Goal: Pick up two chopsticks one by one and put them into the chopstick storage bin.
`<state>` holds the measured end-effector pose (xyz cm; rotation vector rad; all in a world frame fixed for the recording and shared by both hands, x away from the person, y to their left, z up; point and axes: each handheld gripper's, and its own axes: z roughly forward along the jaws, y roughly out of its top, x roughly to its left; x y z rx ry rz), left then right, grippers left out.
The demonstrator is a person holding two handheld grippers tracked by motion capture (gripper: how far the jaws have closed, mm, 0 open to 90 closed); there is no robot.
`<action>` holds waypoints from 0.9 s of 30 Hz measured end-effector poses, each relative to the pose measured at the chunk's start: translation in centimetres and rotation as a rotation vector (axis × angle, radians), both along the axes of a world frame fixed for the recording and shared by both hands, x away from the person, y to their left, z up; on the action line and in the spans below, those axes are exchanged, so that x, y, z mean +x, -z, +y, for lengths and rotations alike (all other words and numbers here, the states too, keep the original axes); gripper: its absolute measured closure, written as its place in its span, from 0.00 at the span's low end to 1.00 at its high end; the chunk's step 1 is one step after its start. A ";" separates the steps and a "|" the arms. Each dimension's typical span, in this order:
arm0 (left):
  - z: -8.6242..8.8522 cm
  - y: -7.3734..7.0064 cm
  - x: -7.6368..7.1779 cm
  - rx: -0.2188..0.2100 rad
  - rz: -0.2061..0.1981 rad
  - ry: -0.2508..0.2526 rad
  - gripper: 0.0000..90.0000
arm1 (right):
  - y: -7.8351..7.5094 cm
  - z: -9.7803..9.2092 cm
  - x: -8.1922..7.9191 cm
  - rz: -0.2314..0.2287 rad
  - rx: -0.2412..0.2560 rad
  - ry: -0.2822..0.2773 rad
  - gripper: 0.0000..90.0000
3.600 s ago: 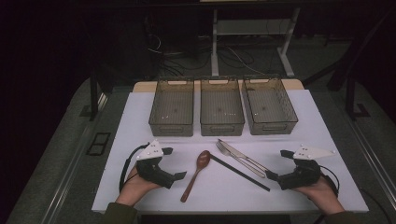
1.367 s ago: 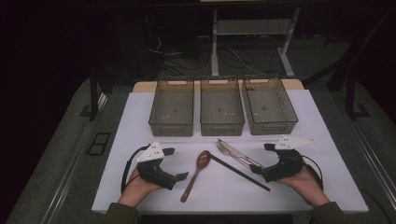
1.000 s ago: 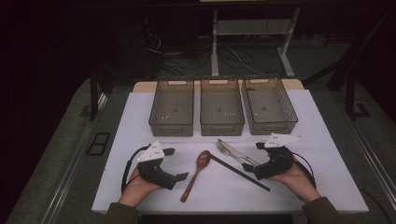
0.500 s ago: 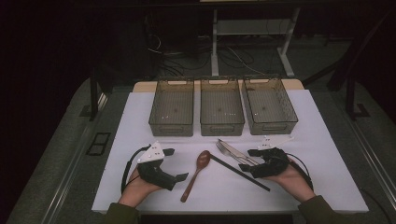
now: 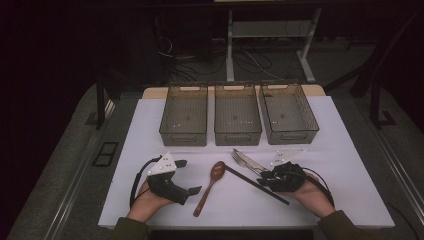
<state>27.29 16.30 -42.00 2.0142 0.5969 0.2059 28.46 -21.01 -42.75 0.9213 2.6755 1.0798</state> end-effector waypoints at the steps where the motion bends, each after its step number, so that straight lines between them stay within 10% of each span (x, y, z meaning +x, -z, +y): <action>1: 0.0 0.0 0.0 0.000 0.000 0.000 0.00 | 0.0 0.0 0.0 0.000 0.000 0.000 0.77; 27: 0.0 0.0 0.0 -0.002 -0.001 0.003 0.00 | 0.8 0.3 0.0 0.044 -0.066 -0.025 0.90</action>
